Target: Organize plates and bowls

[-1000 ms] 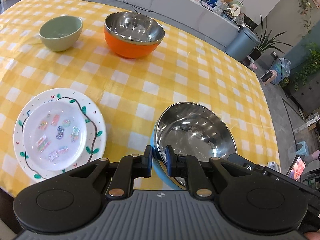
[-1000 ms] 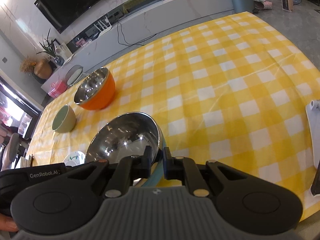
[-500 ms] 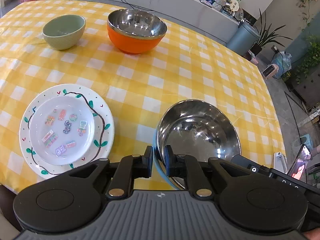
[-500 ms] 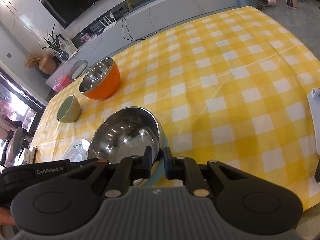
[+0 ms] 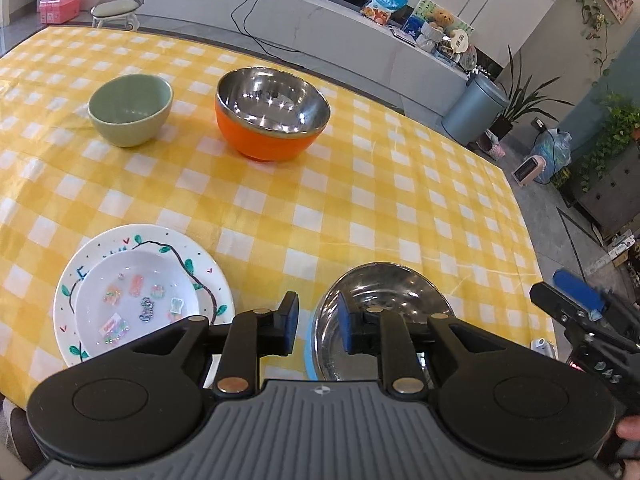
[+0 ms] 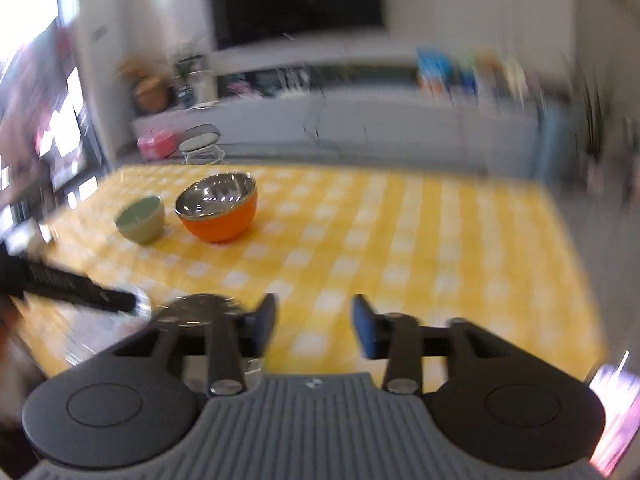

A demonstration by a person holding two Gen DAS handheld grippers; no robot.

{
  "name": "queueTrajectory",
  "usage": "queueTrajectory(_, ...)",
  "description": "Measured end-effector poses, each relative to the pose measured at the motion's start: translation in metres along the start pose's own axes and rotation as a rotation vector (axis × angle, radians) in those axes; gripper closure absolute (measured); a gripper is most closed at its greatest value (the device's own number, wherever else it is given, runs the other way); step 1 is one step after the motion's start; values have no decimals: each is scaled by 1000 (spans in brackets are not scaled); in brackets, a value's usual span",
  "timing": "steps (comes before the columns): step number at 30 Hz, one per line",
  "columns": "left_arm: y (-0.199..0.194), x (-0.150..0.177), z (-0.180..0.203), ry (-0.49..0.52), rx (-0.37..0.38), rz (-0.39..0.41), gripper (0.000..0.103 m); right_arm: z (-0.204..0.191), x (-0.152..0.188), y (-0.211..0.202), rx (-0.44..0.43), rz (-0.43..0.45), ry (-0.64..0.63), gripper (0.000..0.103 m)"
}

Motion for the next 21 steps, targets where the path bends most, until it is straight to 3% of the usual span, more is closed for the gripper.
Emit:
queueTrajectory(4, 3, -1, -1, 1, 1, -7, 80, 13, 21, 8, 67, 63, -192, 49)
queueTrajectory(10, 10, -5, -3, -2, -16, -7, 80, 22, 73, 9, 234, 200, -447, 49)
queueTrajectory(16, 22, -7, 0, 1, -24, -23, 80, 16, 108, 15, 282, 313, -641, 49)
queueTrajectory(21, 27, -10, 5, 12, -28, -25, 80, 10, 105, 14, 318, 431, -695, 47)
Point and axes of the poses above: each gripper's, at about its wrist camera, not at the fingertips, and y roughly the way its jaws point, z to its right, x to its underside, the point moved 2 cm from there along y, roughly the way its jaws point, and after that the axes turned 8 degrees about x, right-handed, at the moved point
